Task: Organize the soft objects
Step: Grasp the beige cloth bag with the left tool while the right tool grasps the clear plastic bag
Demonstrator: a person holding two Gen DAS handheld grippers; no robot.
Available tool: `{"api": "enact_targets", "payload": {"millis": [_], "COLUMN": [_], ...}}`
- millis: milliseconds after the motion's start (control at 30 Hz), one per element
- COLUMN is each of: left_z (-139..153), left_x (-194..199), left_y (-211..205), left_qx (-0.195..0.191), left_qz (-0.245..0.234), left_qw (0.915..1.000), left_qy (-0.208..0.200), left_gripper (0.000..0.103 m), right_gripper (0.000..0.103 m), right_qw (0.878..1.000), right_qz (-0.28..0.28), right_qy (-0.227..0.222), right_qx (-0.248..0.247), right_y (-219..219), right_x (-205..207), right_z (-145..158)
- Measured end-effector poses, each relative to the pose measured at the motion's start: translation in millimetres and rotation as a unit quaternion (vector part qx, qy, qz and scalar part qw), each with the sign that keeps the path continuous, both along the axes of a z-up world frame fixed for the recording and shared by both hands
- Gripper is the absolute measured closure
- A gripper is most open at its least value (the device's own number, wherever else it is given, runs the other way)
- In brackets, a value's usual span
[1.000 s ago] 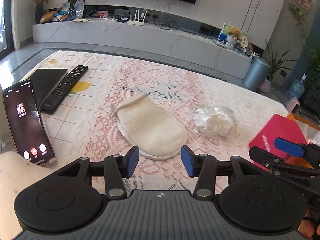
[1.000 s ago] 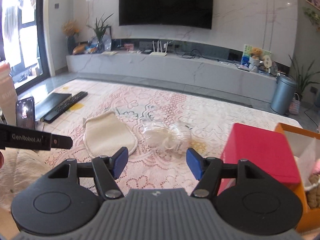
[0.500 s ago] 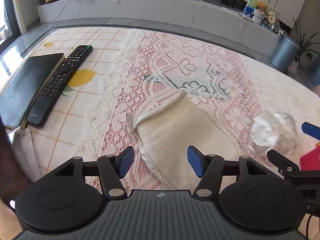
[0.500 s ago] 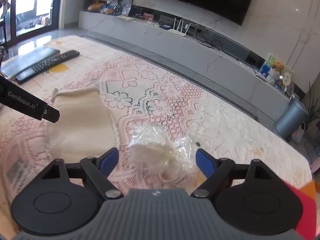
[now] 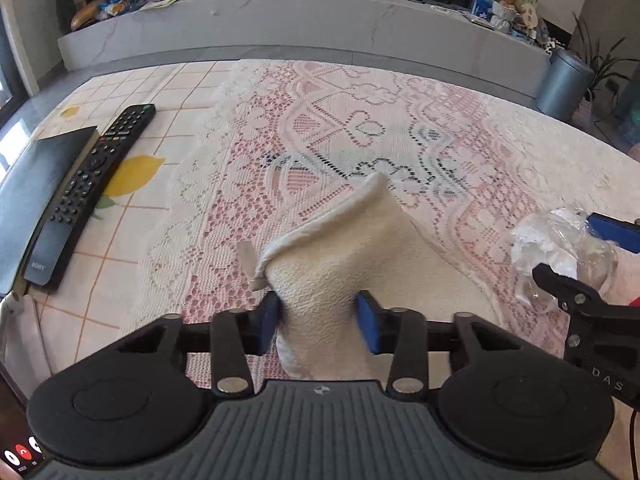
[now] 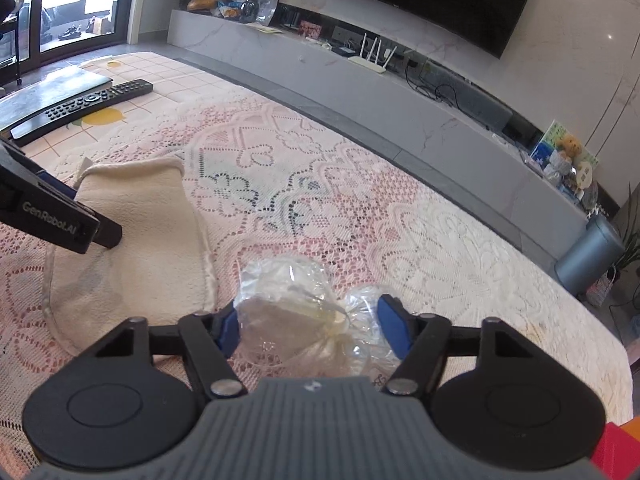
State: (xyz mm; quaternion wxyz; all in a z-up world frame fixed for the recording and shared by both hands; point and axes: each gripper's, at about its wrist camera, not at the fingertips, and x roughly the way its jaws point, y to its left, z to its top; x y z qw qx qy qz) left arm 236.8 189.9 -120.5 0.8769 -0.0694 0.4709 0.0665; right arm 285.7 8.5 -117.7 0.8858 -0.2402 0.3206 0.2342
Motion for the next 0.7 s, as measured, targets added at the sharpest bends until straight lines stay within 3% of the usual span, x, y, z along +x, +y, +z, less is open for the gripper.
{"api": "enact_targets", "payload": {"millis": [133,533,700], "left_z": [6,48,70], "left_x": [-4,-35,-54], "left_y": [-5,-25,-36], "left_qx": [0.006,-0.016,-0.031], "left_qz": [-0.012,-0.048,-0.053], "left_qw": [0.9998,0.9960,0.9939], "left_qy": [-0.015,-0.074,-0.092], "left_gripper": [0.084,0.090,0.091], "right_gripper": [0.063,0.085,0.086], "right_qw": [1.000,0.999,0.998], "right_qz": [0.011,-0.003,-0.008], "right_qy": [-0.020,-0.031,-0.040], "right_qx": [-0.001,0.029,0.049], "right_y": [0,-12,-22], "right_x": [-8,-24,-43], "right_z": [5,34,56]}}
